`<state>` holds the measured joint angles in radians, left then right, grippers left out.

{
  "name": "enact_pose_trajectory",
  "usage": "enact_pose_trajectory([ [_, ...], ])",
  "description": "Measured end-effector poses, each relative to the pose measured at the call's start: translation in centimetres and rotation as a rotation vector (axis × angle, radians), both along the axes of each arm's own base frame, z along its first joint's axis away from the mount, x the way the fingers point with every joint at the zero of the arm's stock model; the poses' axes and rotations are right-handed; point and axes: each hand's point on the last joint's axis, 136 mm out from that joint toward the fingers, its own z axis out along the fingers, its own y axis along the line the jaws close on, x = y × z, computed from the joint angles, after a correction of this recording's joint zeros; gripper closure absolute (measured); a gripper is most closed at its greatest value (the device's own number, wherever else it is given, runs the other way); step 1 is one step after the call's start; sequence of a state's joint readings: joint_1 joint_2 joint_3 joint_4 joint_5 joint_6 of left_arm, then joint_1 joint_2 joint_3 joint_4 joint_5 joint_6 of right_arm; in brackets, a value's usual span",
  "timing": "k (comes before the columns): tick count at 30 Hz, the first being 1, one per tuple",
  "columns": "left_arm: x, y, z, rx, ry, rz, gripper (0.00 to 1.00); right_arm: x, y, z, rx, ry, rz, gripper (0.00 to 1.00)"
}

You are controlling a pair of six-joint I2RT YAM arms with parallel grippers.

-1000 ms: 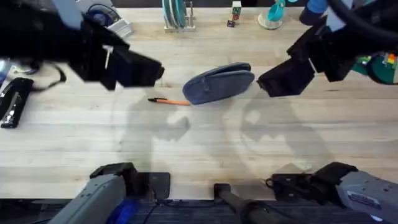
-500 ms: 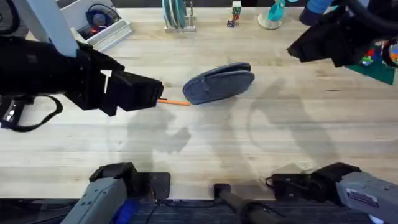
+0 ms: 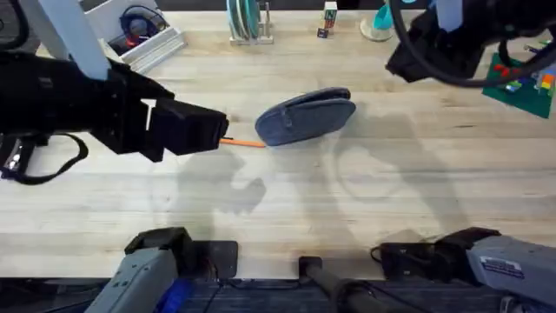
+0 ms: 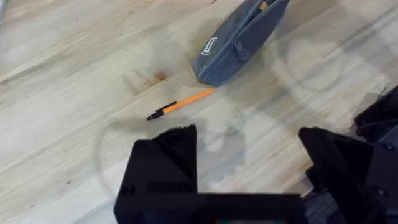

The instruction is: Unzip the bag, pick up the pens from the table one at a time and place them inside, then zip the bag closed.

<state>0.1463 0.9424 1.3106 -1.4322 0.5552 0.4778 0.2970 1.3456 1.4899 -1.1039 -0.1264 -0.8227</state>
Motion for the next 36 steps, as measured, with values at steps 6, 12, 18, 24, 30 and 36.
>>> enact_pose_trajectory([
  [6,0.0,0.0,0.0,0.000,0.000,0.000,0.005,0.6,0.3,0.4,-0.062,-0.081,0.148,0.973],
  [12,0.0,0.0,0.0,0.000,0.000,0.000,0.006,0.9,0.8,-0.5,-0.090,-0.077,0.251,0.973],
  [18,0.0,0.0,0.0,0.001,0.000,0.000,0.005,1.4,1.8,-2.3,-0.077,-0.028,0.317,0.974],
  [24,0.0,0.0,0.0,0.001,0.000,0.001,0.005,1.7,2.7,-3.7,-0.050,0.020,0.354,0.974],
  [30,0.0,0.0,0.0,0.001,0.000,0.001,0.006,2.2,3.4,-5.3,-0.029,0.063,0.384,0.974],
  [36,0.0,0.0,0.0,0.002,0.000,0.001,0.006,2.9,3.9,-7.0,-0.019,0.105,0.393,0.974],
])
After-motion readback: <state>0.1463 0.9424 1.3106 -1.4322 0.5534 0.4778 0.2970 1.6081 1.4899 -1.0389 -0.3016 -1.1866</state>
